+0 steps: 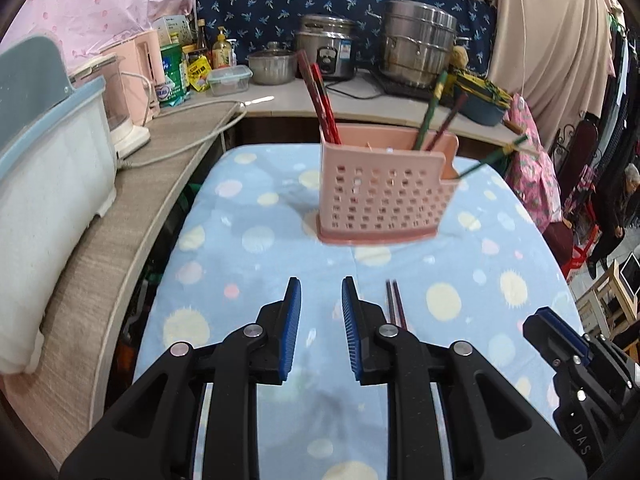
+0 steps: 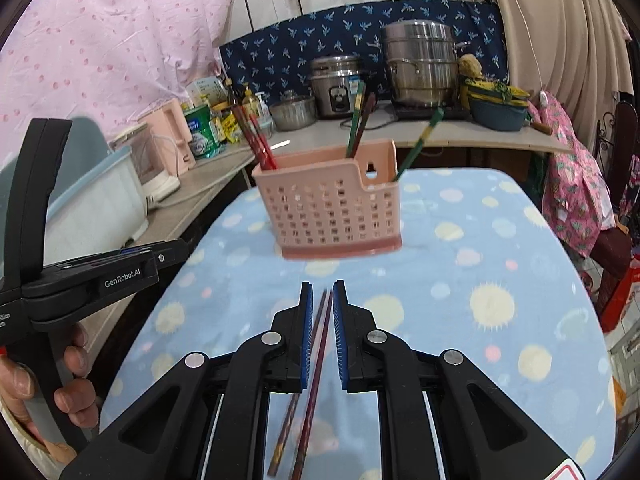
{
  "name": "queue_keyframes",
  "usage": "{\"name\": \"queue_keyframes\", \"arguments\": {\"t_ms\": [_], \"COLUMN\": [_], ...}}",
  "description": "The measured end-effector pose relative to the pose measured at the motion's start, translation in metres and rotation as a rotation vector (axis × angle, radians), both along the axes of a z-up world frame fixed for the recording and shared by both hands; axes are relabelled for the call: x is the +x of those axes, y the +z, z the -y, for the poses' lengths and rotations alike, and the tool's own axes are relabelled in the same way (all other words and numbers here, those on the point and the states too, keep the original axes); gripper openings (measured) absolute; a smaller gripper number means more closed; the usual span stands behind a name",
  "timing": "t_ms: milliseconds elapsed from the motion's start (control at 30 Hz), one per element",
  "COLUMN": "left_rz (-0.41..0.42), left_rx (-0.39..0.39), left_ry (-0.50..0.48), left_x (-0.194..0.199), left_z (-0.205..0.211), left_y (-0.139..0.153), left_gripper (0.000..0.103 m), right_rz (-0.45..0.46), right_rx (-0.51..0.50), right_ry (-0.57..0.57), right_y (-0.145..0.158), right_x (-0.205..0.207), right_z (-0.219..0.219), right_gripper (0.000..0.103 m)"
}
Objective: Organize utensils
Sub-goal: 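Open both tools and pull them back from the holder, then grasp a dark brown chopstick with the right tool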
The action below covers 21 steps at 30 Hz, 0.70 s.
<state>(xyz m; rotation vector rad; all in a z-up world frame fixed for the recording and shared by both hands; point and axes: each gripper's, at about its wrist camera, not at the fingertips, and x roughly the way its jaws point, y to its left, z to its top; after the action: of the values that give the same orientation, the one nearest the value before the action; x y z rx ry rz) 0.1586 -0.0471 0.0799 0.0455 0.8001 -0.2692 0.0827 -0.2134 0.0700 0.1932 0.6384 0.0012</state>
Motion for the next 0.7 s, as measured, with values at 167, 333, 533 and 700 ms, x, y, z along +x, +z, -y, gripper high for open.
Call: {"name": "queue_keyframes", "arguments": {"t_ms": [167, 333, 533, 700], "left_rz": [-0.052, -0.096, -0.139, -0.158], "left_rx": [0.022, 0.049, 0.083, 0.101], "left_ry": [-0.014, -0.011, -0.022, -0.032], "left_x": [-0.025, -0.042, -0.057, -0.065], "left_z": [-0.001, -0.004, -0.003, -0.003], "left_y": [-0.027, -0.053, -0.077, -0.087], "left_gripper": [0.02, 0.02, 0.02, 0.02], "right_rz": [-0.066, -0.129, -0.182, -0.216], "right_rx": [0.001, 0.006, 0.031, 0.028], "right_ry": [0.015, 0.028, 0.027, 0.04], "right_y": [-0.03, -0.06, -0.086, -0.099], "right_x": [-0.022, -0.036, -0.048, -0.052], "right_z": [-0.012, -0.024, -0.03, -0.035], "right_gripper": [0.012, 0.012, 0.012, 0.012]}}
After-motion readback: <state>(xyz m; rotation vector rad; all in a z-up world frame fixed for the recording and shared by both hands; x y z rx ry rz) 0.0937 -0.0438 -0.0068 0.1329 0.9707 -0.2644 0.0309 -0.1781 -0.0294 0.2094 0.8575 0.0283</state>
